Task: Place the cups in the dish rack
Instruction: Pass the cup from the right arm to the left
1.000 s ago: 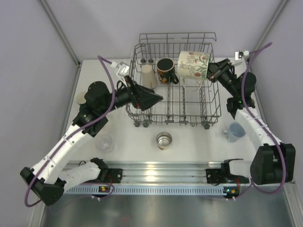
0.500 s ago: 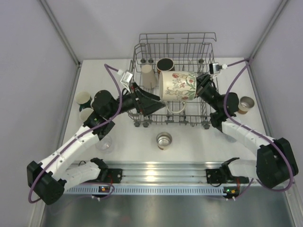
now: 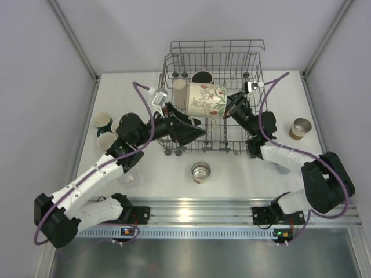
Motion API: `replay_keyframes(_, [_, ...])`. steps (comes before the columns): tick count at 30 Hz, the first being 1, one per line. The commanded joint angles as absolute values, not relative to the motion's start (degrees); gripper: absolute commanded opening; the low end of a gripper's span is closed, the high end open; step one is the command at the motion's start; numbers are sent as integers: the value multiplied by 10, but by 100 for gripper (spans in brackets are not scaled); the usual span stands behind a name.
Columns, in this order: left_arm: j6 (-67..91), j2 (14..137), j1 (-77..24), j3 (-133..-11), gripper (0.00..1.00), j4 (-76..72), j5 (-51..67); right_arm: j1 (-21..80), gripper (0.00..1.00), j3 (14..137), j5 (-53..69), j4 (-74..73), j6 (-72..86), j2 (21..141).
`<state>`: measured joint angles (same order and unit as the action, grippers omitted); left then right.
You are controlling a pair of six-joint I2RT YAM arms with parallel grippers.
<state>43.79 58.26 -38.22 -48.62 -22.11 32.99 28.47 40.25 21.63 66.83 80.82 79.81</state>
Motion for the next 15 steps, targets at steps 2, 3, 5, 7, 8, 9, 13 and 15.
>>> replay_keyframes(2, [422,594,-386,-486,93,-267,327,322,0,464,166,828,801,797])
replay_keyframes(3, [421,595,-386,-484,92,-267,328,326,0,468,164,826,799,800])
replay_keyframes(5, [422,597,-386,-483,92,-267,322,335,0,472,162,821,792,806])
replay_keyframes(7, [423,600,-386,-483,92,-267,320,343,0,474,158,819,784,813])
replay_keyframes(8, [424,602,-386,-485,92,-267,319,350,0,475,155,817,781,816])
replay_keyframes(9, [427,605,-386,-487,91,-267,317,355,0,475,152,818,779,818])
replay_keyframes(13, [435,616,-387,-492,87,-267,309,374,0,475,134,819,761,833])
replay_keyframes(15, [439,617,-387,-493,85,-267,298,380,0,471,126,828,756,837])
